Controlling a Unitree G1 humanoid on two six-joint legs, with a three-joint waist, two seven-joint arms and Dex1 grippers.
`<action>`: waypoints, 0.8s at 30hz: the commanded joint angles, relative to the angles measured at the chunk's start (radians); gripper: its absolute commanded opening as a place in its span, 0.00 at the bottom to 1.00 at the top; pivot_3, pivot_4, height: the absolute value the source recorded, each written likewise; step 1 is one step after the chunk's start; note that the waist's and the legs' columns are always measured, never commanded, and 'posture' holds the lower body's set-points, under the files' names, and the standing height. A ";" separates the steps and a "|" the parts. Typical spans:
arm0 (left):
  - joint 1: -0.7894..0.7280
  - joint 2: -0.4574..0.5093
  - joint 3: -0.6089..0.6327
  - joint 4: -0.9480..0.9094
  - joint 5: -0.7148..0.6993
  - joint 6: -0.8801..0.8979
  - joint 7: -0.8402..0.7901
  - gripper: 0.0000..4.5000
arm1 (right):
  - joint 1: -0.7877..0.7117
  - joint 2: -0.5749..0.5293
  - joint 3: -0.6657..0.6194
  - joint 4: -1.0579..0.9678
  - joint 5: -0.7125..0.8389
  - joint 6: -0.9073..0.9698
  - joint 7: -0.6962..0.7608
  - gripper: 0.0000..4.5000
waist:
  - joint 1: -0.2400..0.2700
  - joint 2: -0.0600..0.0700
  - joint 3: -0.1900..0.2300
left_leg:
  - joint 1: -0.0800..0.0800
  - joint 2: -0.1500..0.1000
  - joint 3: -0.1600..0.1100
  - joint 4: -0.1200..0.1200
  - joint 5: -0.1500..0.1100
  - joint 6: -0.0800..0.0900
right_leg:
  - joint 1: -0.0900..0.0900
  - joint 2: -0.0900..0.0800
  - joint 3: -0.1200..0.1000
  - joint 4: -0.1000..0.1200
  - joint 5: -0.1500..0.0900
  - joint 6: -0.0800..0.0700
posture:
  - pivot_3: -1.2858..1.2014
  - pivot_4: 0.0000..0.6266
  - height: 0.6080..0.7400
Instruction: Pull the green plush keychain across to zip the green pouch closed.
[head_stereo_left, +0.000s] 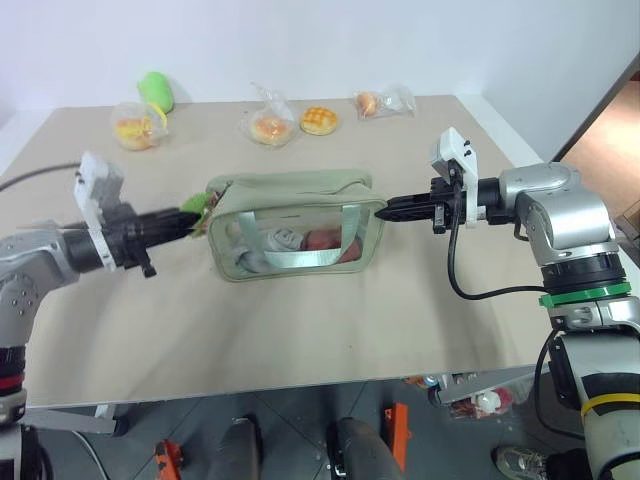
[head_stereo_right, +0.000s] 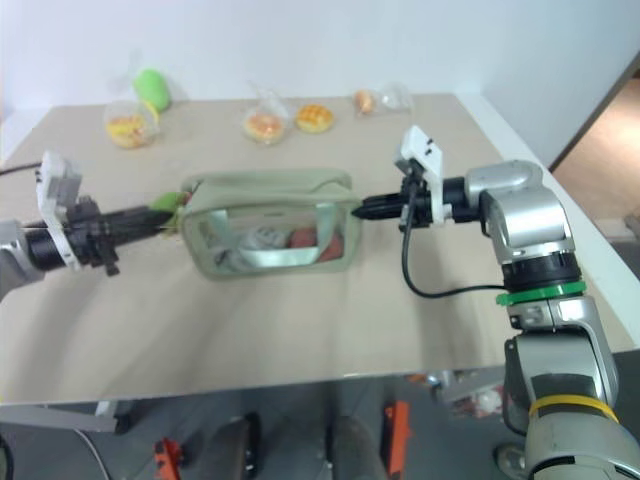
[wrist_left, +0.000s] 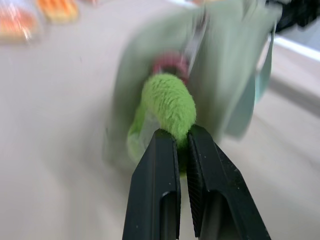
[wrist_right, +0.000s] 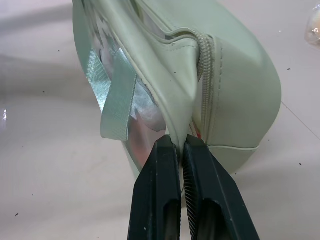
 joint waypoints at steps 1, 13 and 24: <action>-0.119 0.005 -0.008 0.007 0.030 -0.042 0.024 0.06 | -0.007 -0.003 -0.028 -0.024 0.015 -0.008 -0.002 0.00 | 0.000 -0.001 0.000 | 0.000 0.000 0.000 0.001 0.000 0.000 | 0.000 0.000 0.000 0.000 0.000 0.000 | 0.52 0.24 1.00; -0.441 -0.067 -0.219 0.041 0.148 -0.119 -0.077 0.06 | -0.006 0.003 -0.033 -0.027 0.016 -0.007 -0.012 0.00 | 0.002 -0.001 0.000 | -0.001 0.000 0.000 0.002 0.000 0.000 | 0.000 0.000 0.001 0.000 0.001 0.001 | 0.52 0.24 1.00; -0.531 -0.152 -0.386 0.014 0.252 -0.181 -0.211 0.06 | 0.015 0.000 -0.045 -0.058 0.024 0.009 -0.026 0.00 | -0.005 -0.001 0.000 | -0.001 0.000 0.000 0.002 0.000 0.000 | 0.000 0.001 0.002 0.000 0.001 0.002 | 0.52 0.24 1.00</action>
